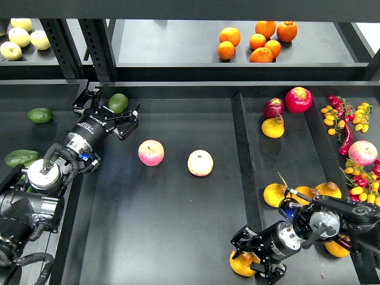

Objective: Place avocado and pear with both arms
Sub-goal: 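Close the right gripper around the yellow pear, then carry the pear into the bin beside the other yellow pears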

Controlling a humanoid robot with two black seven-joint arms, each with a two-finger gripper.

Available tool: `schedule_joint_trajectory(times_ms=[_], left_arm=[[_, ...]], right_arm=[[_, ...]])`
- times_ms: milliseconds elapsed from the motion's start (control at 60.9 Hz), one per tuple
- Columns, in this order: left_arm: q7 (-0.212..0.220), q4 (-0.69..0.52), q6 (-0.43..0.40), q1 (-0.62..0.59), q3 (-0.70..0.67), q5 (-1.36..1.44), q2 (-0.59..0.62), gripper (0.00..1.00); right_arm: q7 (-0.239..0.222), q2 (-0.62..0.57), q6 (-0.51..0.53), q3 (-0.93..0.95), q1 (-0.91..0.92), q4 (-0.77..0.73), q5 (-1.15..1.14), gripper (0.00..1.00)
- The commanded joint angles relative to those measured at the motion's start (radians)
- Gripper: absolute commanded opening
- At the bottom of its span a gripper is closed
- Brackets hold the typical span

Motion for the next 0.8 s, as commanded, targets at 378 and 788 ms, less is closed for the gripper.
schedule_joint_trajectory(times_ms=[378,788], left_arm=[[0.0,0.0,0.0,0.001,0.0,0.0,0.0,0.99],[0.0,0.0,0.0,-0.001,0.0,0.0,0.0,0.99]], right_arm=[[0.0,0.001,0.001,0.087,0.015,-0.023,0.069,0.04],[0.0,-0.014,0.001,0.099,0.119,-0.007,0.14,0.03]])
